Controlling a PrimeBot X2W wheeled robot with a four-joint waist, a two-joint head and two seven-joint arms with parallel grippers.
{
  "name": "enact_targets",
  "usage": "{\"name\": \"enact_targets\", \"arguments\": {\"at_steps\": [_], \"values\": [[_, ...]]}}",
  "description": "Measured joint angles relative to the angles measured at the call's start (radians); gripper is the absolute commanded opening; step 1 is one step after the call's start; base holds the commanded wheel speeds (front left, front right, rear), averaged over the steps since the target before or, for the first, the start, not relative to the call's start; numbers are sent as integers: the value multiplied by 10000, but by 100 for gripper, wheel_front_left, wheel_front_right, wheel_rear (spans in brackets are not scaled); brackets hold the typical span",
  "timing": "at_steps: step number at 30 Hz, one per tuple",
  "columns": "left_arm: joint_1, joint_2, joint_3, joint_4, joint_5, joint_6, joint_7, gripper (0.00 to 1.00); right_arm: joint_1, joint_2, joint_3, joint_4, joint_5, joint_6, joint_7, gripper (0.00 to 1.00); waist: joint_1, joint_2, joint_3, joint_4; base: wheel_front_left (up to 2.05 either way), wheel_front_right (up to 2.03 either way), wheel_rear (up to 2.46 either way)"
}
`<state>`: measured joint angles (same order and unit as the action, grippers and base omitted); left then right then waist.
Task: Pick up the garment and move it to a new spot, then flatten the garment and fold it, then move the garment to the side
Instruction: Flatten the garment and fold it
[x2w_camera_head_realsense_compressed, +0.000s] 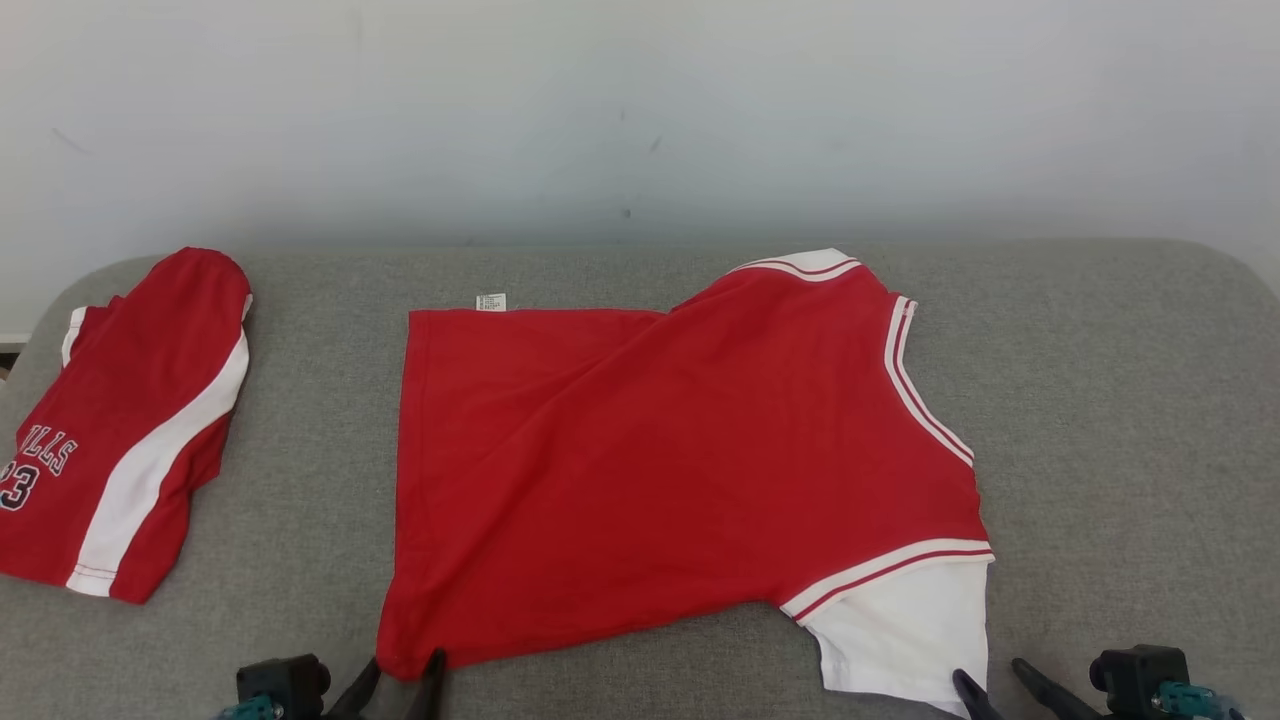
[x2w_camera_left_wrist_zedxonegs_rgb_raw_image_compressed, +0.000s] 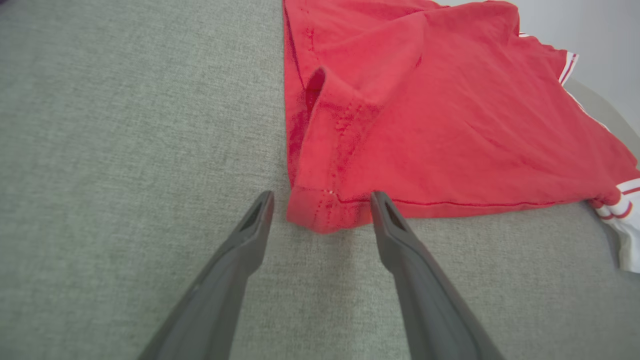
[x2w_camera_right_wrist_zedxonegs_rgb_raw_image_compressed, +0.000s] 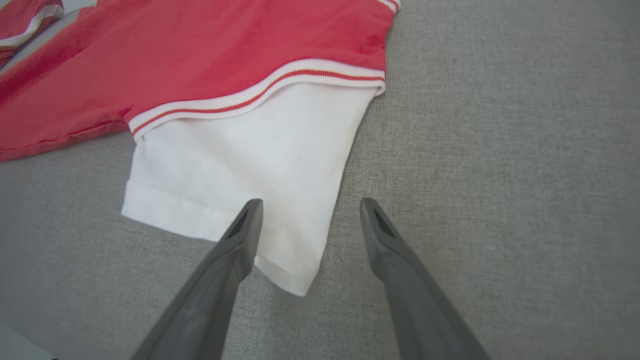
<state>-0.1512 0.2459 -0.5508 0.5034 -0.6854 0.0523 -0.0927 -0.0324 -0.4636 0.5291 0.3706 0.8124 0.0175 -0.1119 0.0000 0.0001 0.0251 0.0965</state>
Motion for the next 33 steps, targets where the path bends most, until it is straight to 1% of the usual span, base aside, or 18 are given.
{"name": "enact_targets", "arguments": {"at_steps": [9,10,11,12,13,14,24,27,29,33], "values": [[-432,-127,-117,343,73,0,320,100,-139,86,230,148,59,-13,662,100,0,0,126,87,0,0,0],[-433,-151,-121,378,73,0,376,100,-180,104,257,150,59,-13,727,93,0,0,133,94,0,0,0],[-436,-171,-130,424,73,0,447,83,-198,130,272,148,63,-13,784,69,0,0,138,100,0,0,0],[-444,-180,-157,472,73,-4,497,44,-198,150,290,148,73,-15,830,38,0,0,144,106,0,0,0],[-449,-188,-163,520,73,-8,500,27,-198,153,314,148,75,-13,884,7,0,0,149,111,0,0,0],[-449,-188,-163,520,73,-8,500,0,-198,153,314,148,75,-13,884,0,0,0,149,111,0,0,0],[-586,-222,-171,708,69,-90,612,0,-213,153,326,128,276,-13,1129,0,0,0,163,99,0,0,0],[-588,-144,-178,646,115,-75,533,0,-213,121,115,82,330,-15,1030,0,0,0,161,76,0,0,0],[-588,-13,-144,518,282,8,443,0,-215,40,-107,36,341,-102,836,0,0,0,160,61,0,0,0],[-558,144,-123,150,359,17,291,0,-196,-136,-516,-150,617,-171,585,0,0,0,172,23,0,0,0]]}}
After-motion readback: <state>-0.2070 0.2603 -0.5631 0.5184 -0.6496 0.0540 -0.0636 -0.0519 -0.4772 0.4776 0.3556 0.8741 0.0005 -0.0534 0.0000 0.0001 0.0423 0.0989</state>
